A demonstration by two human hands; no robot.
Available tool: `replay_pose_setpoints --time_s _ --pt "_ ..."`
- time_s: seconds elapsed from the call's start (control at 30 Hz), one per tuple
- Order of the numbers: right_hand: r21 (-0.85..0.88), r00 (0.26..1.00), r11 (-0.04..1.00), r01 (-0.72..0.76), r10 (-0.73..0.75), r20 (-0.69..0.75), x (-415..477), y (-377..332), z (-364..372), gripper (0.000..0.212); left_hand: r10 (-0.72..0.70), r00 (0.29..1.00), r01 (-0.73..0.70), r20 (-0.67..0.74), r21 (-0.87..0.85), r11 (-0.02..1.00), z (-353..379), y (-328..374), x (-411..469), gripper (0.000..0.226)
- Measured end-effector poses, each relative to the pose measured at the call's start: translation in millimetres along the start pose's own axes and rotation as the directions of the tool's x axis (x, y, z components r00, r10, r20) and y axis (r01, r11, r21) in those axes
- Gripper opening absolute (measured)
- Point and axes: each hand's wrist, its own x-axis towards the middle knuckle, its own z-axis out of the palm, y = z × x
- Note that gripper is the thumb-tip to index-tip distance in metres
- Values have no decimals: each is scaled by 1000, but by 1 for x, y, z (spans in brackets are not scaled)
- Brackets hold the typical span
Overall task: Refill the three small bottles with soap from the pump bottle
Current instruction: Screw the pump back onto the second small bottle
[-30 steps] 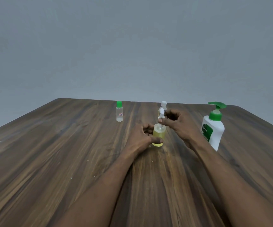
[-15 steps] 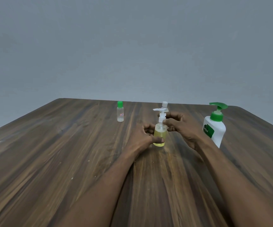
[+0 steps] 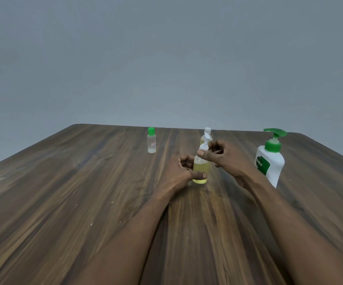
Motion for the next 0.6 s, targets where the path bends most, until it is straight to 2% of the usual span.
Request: replay_pose_setpoints --time_s 0.1,0.17,0.23,0.37,0.43,0.5,0.6 --pt "87 999 995 48 -50 19 -2 -4 -2 16 -11 1000 11 4 6 1000 0 0 0 44" --pt "49 998 997 64 -64 -7 -2 -5 -1 12 -12 1000 12 16 13 1000 0 0 -1 39" --pt "-47 996 996 78 -80 -39 -2 -5 3 17 -17 999 16 30 21 1000 0 -1 -1 37" --pt "-161 992 985 56 -74 -105 0 -4 6 41 -15 1000 15 19 13 1000 0 -1 -1 38" --pt "-102 998 994 37 -41 -40 -1 -4 1 39 -9 1000 9 7 -9 1000 0 0 0 40" --pt "44 999 999 14 -16 32 -2 -4 -4 20 -11 1000 11 11 -22 1000 1 1 0 41" --pt "181 998 984 6 -17 57 -3 1 -5 21 -23 1000 23 16 -21 999 1 1 -1 42"
